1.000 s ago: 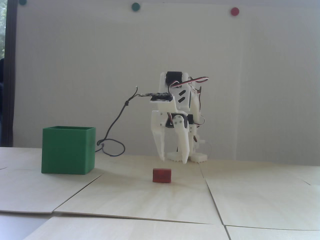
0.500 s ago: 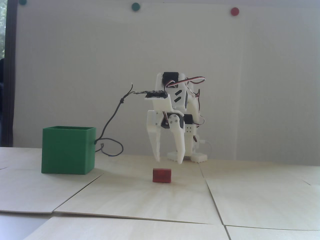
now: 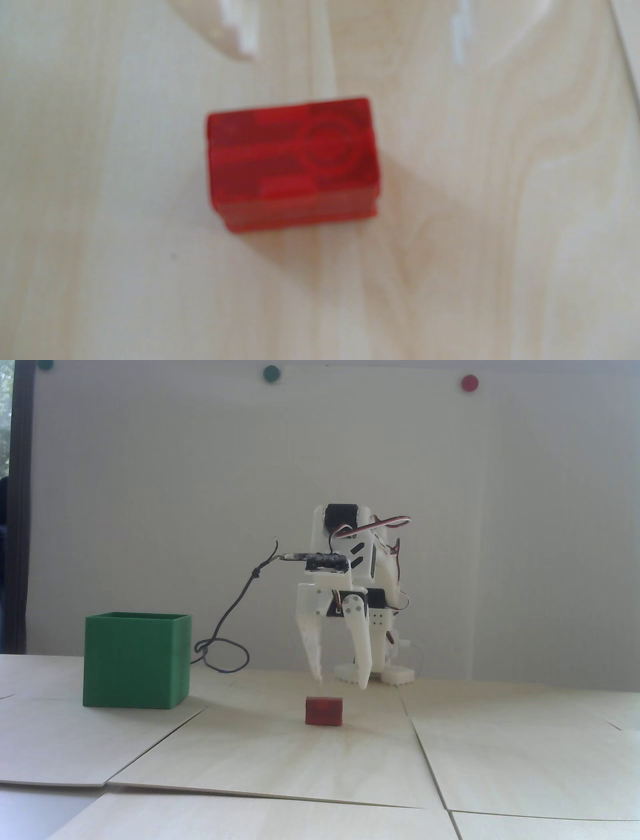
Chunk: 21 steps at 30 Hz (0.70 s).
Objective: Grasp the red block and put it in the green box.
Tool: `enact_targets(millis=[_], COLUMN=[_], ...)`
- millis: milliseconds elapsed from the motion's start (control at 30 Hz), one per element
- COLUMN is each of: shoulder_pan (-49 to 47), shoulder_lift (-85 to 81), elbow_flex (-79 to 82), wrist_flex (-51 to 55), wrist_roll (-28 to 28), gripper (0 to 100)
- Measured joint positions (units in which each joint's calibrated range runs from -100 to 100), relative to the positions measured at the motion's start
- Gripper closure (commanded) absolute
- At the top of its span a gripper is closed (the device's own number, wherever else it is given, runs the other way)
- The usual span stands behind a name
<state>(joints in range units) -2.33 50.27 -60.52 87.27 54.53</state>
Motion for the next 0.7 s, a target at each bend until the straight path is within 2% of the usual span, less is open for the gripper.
enact_targets(millis=[267, 700], shoulder_pan=[0.0, 0.0], shoulder_lift=[0.0, 4.4], elbow_flex=[-0.09, -11.19], wrist_flex=[0.0, 0.5], wrist_roll=[0.15, 0.15], gripper=[80, 80])
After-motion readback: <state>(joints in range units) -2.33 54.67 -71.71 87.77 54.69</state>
